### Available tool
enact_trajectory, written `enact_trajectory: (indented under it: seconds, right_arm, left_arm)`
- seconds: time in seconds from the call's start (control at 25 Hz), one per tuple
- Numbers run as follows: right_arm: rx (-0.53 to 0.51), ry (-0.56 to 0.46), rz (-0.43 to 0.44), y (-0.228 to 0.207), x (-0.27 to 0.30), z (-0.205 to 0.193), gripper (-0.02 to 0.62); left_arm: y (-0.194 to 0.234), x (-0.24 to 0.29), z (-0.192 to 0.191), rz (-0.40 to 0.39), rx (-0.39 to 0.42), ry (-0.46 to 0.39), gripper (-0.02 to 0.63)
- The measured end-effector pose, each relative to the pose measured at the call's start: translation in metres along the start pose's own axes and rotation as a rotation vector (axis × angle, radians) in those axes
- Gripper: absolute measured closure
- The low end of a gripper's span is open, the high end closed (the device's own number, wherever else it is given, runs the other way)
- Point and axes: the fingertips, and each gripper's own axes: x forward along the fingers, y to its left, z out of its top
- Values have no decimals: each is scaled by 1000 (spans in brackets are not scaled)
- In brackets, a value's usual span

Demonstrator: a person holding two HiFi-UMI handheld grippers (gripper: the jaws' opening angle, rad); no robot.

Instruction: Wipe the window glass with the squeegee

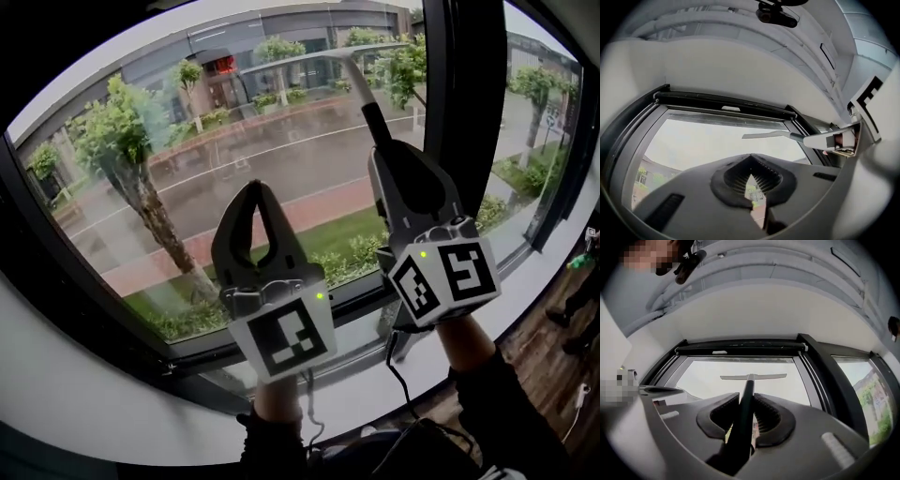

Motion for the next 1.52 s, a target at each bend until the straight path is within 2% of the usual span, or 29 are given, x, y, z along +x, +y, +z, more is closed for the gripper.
enact_trajectory:
  seconds: [0.2,0.4,0.56,1.08,1.52]
  right_arm:
    - [15,-51,14,-20,23,11,500]
    - [46,-92,15,-32,52,29,500]
    - [36,-92,16,-35,66,25,499]
    - [-12,-108,18,-37,69,22,500]
    - [-36,-80,21,-34,51,1,500]
  left_arm:
    - [-19,6,-6,12,-19,-11,606]
    - [-19,26,10,9,63,-44,606]
    - [-15,37,23,0,61,-83,606]
    - [-18,41,17,-30,63,-99,606]
    - [-13,33,8,-1,37,-100,606]
